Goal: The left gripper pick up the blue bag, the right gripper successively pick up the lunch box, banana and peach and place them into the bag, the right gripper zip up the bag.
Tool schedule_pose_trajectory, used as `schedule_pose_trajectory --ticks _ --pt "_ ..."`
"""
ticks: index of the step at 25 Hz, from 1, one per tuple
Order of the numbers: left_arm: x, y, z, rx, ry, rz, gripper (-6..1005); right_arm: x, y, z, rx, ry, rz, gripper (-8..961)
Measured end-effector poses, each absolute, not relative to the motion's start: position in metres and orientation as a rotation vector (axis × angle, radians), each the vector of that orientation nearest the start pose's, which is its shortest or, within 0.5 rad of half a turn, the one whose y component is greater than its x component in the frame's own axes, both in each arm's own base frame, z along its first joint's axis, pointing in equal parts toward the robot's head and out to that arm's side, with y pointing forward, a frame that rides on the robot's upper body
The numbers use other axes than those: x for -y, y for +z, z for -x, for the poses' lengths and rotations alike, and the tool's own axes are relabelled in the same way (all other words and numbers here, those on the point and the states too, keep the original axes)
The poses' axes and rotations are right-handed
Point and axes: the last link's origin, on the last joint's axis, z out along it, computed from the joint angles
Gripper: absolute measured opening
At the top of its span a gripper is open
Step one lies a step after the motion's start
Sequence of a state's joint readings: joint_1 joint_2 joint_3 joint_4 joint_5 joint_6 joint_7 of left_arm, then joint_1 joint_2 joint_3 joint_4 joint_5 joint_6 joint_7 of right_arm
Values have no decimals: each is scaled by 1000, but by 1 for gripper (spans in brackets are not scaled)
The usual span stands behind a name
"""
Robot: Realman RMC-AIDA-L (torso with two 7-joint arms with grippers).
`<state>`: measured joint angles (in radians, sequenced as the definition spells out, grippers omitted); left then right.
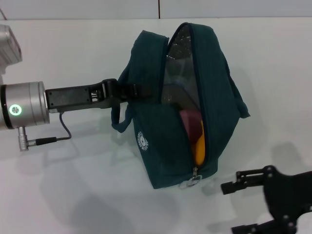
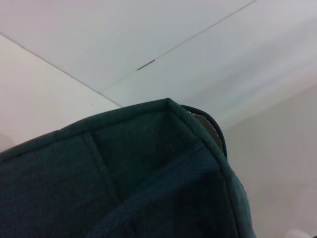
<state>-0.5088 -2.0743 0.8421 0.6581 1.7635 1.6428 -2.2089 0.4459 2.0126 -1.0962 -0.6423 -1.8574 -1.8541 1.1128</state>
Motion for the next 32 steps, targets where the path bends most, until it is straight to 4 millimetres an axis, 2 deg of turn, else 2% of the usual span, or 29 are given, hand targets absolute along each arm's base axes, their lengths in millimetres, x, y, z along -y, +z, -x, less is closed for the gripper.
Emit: schedule_pose_trajectory --ticks 3,8,26,32 --pt "-322 -1 231 1748 -1059 2525 34 -260 -37 -257 -193 754 3198 760" --pt "-322 -1 231 1747 -1061 2526 34 -262 -47 -258 -234 727 3201 760" --pt "-324 -1 230 1744 -1060 2527 33 -273 -52 -261 -296 708 3106 754" --pt "-324 -1 229 1742 -1059 2530 34 -276 -55 -256 -307 738 3089 754"
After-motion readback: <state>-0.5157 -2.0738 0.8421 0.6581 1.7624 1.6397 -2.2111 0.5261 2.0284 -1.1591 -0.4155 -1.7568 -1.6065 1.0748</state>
